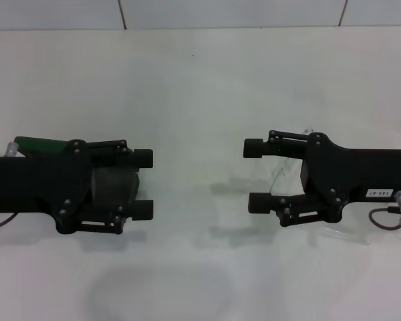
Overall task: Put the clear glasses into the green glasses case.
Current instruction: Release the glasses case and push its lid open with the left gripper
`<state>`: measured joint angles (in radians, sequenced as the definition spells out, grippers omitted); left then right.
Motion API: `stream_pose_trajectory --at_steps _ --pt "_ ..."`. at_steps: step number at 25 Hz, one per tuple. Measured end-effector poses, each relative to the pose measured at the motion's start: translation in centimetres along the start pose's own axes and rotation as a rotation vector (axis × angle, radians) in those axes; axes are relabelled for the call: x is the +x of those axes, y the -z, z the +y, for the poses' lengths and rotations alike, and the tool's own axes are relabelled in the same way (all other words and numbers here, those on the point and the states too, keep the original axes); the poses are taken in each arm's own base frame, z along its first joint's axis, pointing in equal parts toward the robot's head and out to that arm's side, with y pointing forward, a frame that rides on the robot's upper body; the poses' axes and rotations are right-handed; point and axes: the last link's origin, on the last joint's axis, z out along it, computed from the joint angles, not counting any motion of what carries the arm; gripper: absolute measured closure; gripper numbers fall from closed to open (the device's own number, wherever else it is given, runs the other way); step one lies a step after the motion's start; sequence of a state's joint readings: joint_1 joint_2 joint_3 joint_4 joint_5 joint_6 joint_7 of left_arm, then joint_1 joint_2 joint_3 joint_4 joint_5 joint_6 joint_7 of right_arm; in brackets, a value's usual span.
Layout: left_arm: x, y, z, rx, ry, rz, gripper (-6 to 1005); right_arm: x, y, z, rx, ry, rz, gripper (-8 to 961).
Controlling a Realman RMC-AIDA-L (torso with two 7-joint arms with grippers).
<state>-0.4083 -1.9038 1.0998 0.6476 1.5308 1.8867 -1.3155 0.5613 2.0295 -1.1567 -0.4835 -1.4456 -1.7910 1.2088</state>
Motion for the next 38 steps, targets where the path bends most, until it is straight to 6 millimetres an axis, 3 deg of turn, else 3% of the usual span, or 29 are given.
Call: stream_pose_trajectory --at_steps 13,16,19,24,26,29,33,38 --pt "0.7 0.4 -0.5 0.023 0.044 0.004 222 0.2 0.0 -0.3 0.021 -0.005 0.009 97" --pt "3.1 1.6 -1.8 0.073 0.058 -0.017 223 0.5 0.2 -0.8 0.065 -0.015 0.010 97" --pt "5.9 2.5 -2.7 0.127 -0.033 -0.084 224 0.8 1.0 -0.9 0.116 -0.036 -0.010 97" --pt "10.3 2.3 -3.8 0.207 -0.225 -0.374 227 1.9 3.0 -0.3 0.211 -0.071 -0.050 98" --pt "11.2 2.0 -4.4 0.241 -0.270 -0.513 227 2.4 3.8 0.1 0.244 -0.088 -0.067 98" --pt "10.9 1.0 -5.4 0.263 -0.292 -0.721 229 3.1 4.7 0.8 0.285 -0.116 -0.102 98" --pt "9.0 -0.1 -6.2 0.278 -0.277 -0.951 231 3.5 5.5 1.3 0.316 -0.136 -0.131 97" --pt "7.3 -1.3 -6.8 0.290 -0.292 -1.093 233 3.7 6.0 1.6 0.336 -0.136 -0.143 97"
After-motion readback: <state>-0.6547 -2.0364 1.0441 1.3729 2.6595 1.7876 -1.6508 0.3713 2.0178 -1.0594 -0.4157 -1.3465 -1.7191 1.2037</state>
